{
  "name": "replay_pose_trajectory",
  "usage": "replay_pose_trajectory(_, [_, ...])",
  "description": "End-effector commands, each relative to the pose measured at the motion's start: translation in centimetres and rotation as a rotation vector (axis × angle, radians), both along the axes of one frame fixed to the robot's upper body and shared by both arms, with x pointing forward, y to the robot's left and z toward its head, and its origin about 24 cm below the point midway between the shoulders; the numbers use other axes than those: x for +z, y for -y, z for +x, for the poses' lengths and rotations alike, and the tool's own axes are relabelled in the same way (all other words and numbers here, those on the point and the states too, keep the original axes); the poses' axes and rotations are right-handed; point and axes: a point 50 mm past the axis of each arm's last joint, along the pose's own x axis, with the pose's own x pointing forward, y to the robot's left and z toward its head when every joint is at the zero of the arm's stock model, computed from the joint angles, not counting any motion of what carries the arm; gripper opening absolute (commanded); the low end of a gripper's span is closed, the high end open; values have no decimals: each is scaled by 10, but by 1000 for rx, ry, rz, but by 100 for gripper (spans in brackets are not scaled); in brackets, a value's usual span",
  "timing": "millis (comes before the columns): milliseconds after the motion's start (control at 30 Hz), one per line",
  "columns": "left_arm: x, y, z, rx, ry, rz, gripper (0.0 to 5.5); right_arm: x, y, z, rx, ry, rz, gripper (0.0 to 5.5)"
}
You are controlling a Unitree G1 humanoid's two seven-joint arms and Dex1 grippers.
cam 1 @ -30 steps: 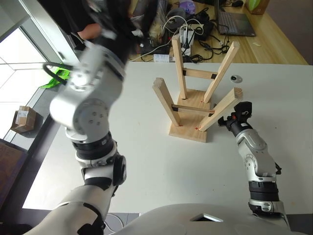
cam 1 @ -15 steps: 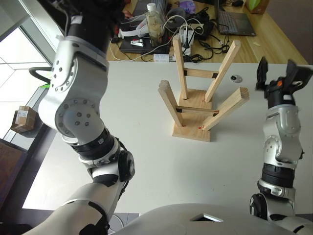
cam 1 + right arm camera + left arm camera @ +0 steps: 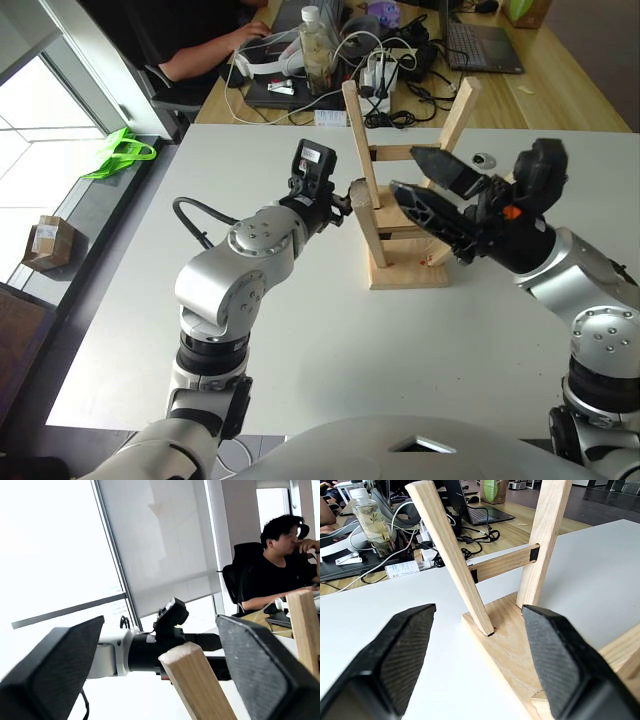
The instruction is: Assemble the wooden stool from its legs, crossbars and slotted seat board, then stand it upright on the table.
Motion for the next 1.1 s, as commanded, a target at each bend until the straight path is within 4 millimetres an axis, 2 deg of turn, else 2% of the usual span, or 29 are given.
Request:
replay_pose_trajectory(33, [4, 3, -2, -17, 4, 5, 322, -16, 14, 19, -190, -17, -83, 392])
replay_pose_trajectory(233, [5, 3, -2, -6, 10, 0, 322, -38, 35, 42, -448, -14, -211, 299])
replay_pose_trajectory(300, [6, -1, -1, 15, 18, -2, 322, -39, 35, 44, -483, -10, -215, 299])
replay_pose_trajectory(500, [19, -31, 7, 215, 121, -32, 322, -11, 7, 29, -470, 36, -34, 299])
replay_pose_trajectory(600, [35, -48, 9, 330, 206, -106, 322, 3, 7, 25, -560, 96, -2, 299])
replay_pose_trajectory(667, [42, -55, 10, 374, 246, -139, 322, -4, 11, 30, -633, 82, -60, 299])
replay_pose_trajectory(700, [43, -57, 10, 384, 254, -147, 322, -11, 12, 32, -646, 55, -104, 299])
replay_pose_trajectory(767, [46, -57, 11, 386, 261, -152, 322, -65, 10, 29, -586, -145, -386, 299])
replay_pose_trajectory(833, [45, -53, 11, 371, 256, -149, 322, -120, 9, 4, -407, -321, -653, 299])
replay_pose_trajectory(900, [43, -51, 11, 361, 244, -138, 322, -144, 9, -12, -323, -378, -772, 299])
replay_pose_trajectory(933, [42, -50, 11, 361, 240, -134, 322, -144, 8, -9, -346, -358, -771, 299])
replay_pose_trajectory(1000, [41, -50, 12, 361, 237, -133, 322, -125, 1, 4, -410, -279, -647, 299])
replay_pose_trajectory(1033, [41, -51, 12, 365, 237, -134, 322, -110, -4, 11, -433, -224, -566, 299])
replay_pose_trajectory(1100, [40, -55, 12, 388, 239, -135, 322, -67, -12, 26, -456, -107, -350, 299])
